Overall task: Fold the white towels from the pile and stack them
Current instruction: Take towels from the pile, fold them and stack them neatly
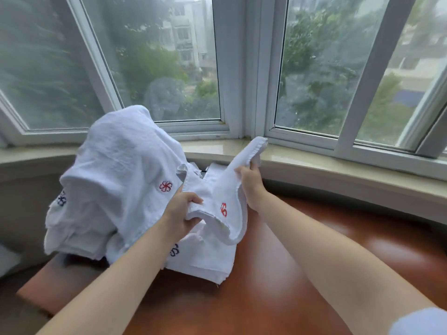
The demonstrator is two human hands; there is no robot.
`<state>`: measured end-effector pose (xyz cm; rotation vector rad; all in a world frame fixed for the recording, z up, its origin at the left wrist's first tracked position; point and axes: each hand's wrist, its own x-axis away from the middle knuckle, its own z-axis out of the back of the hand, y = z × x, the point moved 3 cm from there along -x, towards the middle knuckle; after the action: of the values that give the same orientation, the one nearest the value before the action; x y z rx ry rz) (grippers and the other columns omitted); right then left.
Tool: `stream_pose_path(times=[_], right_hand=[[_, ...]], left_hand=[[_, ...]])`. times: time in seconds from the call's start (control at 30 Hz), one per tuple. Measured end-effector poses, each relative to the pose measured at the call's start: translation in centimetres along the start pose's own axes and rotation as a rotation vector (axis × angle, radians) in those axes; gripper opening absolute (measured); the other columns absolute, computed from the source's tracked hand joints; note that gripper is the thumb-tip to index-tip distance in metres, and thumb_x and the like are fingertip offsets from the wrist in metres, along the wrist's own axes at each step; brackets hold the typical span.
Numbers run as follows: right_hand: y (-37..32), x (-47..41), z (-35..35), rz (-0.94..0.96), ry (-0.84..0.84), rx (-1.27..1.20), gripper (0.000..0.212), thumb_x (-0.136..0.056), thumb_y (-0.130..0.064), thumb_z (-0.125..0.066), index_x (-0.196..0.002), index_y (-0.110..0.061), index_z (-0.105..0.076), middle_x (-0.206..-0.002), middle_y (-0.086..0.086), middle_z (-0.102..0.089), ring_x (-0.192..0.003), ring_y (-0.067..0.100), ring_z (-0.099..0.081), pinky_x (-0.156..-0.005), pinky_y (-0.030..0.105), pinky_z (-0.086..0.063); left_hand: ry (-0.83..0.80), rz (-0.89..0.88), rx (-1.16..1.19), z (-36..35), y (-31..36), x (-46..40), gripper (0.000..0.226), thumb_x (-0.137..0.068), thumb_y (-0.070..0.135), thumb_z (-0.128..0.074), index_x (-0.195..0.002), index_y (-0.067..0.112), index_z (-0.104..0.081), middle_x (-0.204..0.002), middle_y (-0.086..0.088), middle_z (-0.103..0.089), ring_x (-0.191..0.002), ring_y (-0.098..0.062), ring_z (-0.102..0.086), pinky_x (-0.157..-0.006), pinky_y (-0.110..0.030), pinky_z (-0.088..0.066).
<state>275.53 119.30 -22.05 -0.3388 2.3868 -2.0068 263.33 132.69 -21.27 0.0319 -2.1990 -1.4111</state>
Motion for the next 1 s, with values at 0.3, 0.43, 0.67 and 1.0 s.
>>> stream_pose_path(times=[0.3, 0.43, 0.67, 1.0], right_hand=[[-0.7, -11.5, -4.8, -0.125, 0.085, 0.010, 0.036, -0.091, -0.011, -0.048, -0.126, -0.017, -0.051, -0.100, 0.004, -0.060, -0.083, 0.020, -0.060, -0.065, 0.027, -0.048], [9.2, -10.1, -2.3, -0.373, 0.265, 0.398, 0.047, -0.087, -0.013, -0.054, -0.133, -0.009, -0.044, -0.125, 0.015, -0.056, -0.109, 0.033, -0.058, -0.093, 0.042, -0.050], [14.5, -3.7, -1.7, -0.442, 0.461, 0.386, 0.036, -0.080, -0.016, -0.060, -0.114, -0.010, -0.047, -0.114, 0.014, -0.060, -0.094, 0.031, -0.059, -0.081, 0.033, -0.051], [12.3, 3.6, -3.6, -0.515, 0.217, -0.093, 0.048, -0.083, -0.011, -0.071, -0.124, -0.016, -0.046, -0.112, 0.009, -0.067, -0.090, 0.026, -0.069, -0.070, 0.037, -0.059]], left_hand=[[0.055, 0.042, 0.098, 3.0, 3.3, -6.9, 0.035, -0.080, -0.005, -0.051, -0.110, 0.012, -0.057, -0.075, -0.008, -0.066, -0.055, -0.020, -0.063, -0.040, -0.024, -0.048], [0.015, 0.411, -0.050, 4.7, -1.8, -8.0, 0.007, -0.086, 0.010, -0.056, -0.092, 0.006, -0.057, -0.069, -0.010, -0.067, -0.051, -0.020, -0.066, -0.054, -0.031, -0.056], [0.177, 0.459, 0.186, 7.7, -4.6, -9.0, 0.030, -0.093, 0.027, -0.057, -0.115, 0.008, -0.053, -0.100, -0.016, -0.064, -0.085, -0.031, -0.061, -0.057, -0.043, -0.051], [-0.168, 0.098, -0.448, 9.3, -2.4, -7.8, 0.013, -0.082, 0.014, -0.067, -0.091, 0.013, -0.058, -0.084, -0.003, -0.065, -0.073, -0.015, -0.060, -0.053, -0.019, -0.048]])
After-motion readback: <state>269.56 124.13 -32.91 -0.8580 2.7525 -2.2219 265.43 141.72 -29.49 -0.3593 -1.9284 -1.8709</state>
